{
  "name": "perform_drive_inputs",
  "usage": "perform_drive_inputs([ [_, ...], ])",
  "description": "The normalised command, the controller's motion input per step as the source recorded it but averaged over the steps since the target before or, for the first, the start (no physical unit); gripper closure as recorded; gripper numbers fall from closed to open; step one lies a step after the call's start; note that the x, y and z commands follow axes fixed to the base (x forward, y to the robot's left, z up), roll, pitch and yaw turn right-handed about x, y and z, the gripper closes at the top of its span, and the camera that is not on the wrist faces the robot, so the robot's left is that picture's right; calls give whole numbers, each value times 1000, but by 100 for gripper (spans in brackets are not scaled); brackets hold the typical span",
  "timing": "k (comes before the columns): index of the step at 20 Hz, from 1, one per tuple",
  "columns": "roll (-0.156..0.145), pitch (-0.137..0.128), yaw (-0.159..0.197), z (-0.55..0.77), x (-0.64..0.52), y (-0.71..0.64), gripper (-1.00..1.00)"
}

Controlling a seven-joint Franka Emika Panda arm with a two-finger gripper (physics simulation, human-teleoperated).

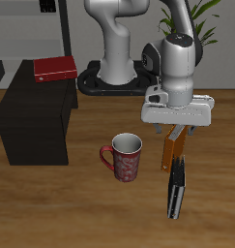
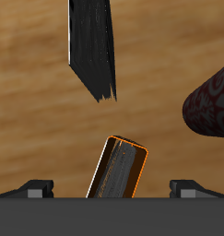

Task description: Place the right red book flat on top of the shelf and place the orange book flat on top of the shelf

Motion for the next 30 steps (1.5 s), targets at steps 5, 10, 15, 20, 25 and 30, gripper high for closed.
perform_drive_inputs([
  [5, 17, 21, 6, -183, -3, 83, -100],
  [10, 2, 46, -13, -212, 38, -8, -100],
  [15, -1, 15, -6, -65, 23, -46, 100],
  [20, -7, -2, -3, 28, 32, -74, 100],
  [25, -7, -39, 3, 257, -3, -82, 100],
  [30, -12, -90, 17, 729, -219, -39, 100],
])
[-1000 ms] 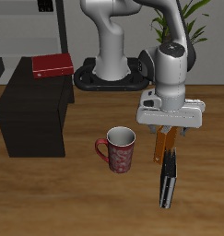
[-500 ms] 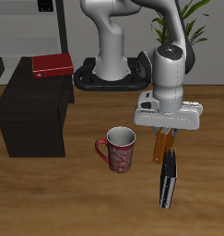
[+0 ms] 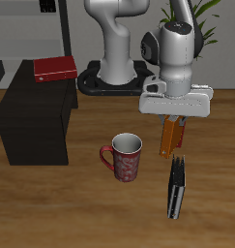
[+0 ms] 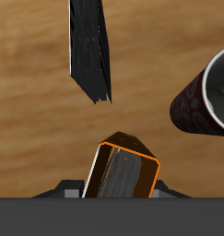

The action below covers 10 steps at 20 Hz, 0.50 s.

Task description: Place the right red book flat on top of the shelf and place the orange book flat on top of the shelf

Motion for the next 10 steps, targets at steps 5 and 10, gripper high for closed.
perform_drive_inputs([
  [5, -50, -19, 81, 630, -264, -109, 100],
  [10, -72, -21, 112, 566, -318, -219, 100],
])
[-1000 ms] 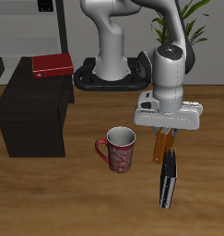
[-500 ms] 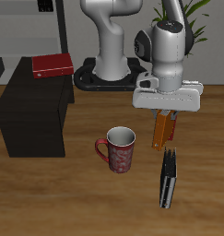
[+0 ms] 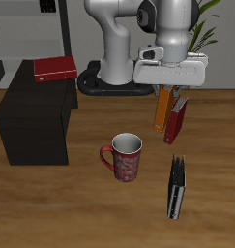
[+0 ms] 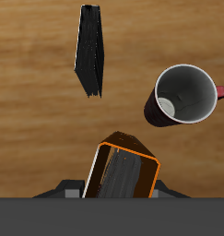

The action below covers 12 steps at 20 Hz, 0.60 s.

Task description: Place the right red book flat on top of the shelf and place the orange book flat on top of the shelf

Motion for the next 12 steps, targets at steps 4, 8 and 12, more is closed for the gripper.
perform_drive_inputs([
  [4, -63, -54, 69, 596, -315, -311, 100],
  [8, -78, -22, 51, 649, -272, -429, 100],
  [12, -94, -23, 49, 522, -193, -535, 100],
])
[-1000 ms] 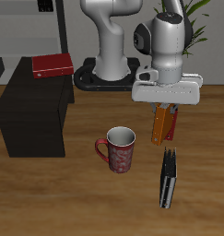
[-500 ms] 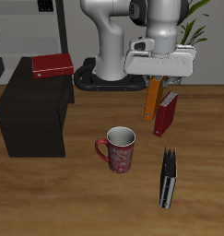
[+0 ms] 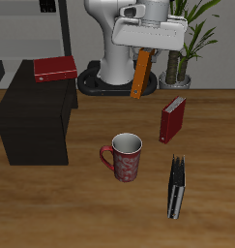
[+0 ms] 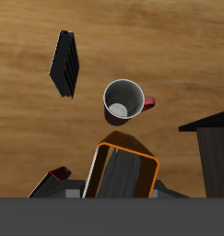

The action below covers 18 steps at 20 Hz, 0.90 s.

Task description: Place the right red book flat on top of the shelf and place the orange book flat on top of the shelf

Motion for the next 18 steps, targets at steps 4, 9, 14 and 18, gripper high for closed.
perform_drive_inputs([
  [4, -113, -34, 105, 422, -171, -622, 100],
  [9, -67, 19, 135, 128, 39, -550, 100],
  [14, -114, 14, 77, 128, 180, -562, 100],
  [18, -80, 38, 50, 100, 224, -361, 100],
])
